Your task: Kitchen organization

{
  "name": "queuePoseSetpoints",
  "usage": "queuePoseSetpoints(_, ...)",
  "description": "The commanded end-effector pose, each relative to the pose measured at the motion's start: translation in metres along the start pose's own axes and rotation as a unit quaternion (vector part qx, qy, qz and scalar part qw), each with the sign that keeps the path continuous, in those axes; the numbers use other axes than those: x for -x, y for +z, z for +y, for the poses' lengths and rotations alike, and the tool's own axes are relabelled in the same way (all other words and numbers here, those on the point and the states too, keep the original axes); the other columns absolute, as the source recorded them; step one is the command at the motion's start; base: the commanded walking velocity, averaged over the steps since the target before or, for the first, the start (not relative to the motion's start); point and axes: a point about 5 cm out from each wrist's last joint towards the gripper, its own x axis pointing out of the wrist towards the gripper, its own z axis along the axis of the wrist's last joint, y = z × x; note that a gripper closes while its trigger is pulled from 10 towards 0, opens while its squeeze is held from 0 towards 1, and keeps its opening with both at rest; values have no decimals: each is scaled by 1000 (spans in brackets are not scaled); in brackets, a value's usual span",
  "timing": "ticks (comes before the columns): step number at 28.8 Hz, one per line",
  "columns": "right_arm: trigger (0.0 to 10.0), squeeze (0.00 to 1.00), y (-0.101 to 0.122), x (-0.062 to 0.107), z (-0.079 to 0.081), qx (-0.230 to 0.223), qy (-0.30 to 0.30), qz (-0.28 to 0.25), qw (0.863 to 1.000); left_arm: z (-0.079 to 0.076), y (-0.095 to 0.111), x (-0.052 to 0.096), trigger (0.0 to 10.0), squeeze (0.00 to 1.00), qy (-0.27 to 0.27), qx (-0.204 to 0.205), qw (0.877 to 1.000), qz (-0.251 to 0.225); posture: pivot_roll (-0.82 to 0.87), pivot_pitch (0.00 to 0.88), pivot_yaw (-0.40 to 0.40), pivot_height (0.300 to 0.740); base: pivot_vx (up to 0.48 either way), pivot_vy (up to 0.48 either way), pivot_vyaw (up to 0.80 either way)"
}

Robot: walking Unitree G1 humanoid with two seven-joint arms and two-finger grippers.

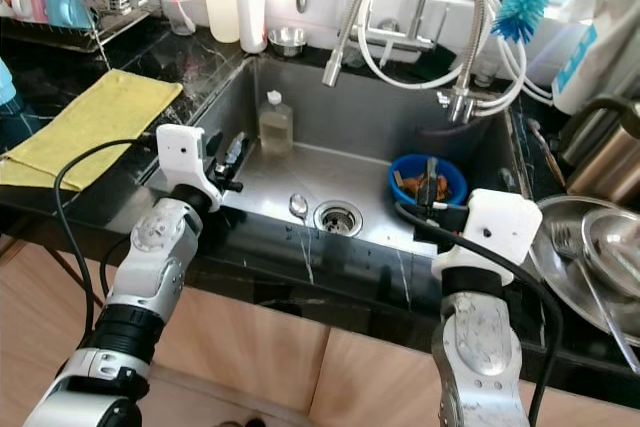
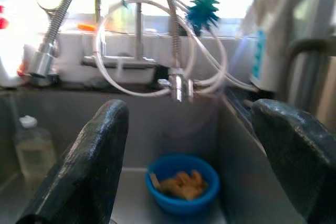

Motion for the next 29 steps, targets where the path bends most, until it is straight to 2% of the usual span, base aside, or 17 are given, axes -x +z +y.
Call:
queuePoseSetpoints(1,10000,0,1,0,0,-8,-2,-1,1000,2,5,-2,10000,0,-2,-3,1000,-6,72,101,-56,740,0,0,0)
queuePoseSetpoints(22,10000,0,-4,-1,-1,-19,-11,10,1000,0,8,-5,10000,0,-12,-1,1000,-11,73,98,-51,740,0,0,-709)
queuePoseSetpoints(29,10000,0,-4,-2,1,-22,-4,4,1000,-4,9,-5,10000,0,-18,-4,1000,-11,74,92,-50,740,0,0,0)
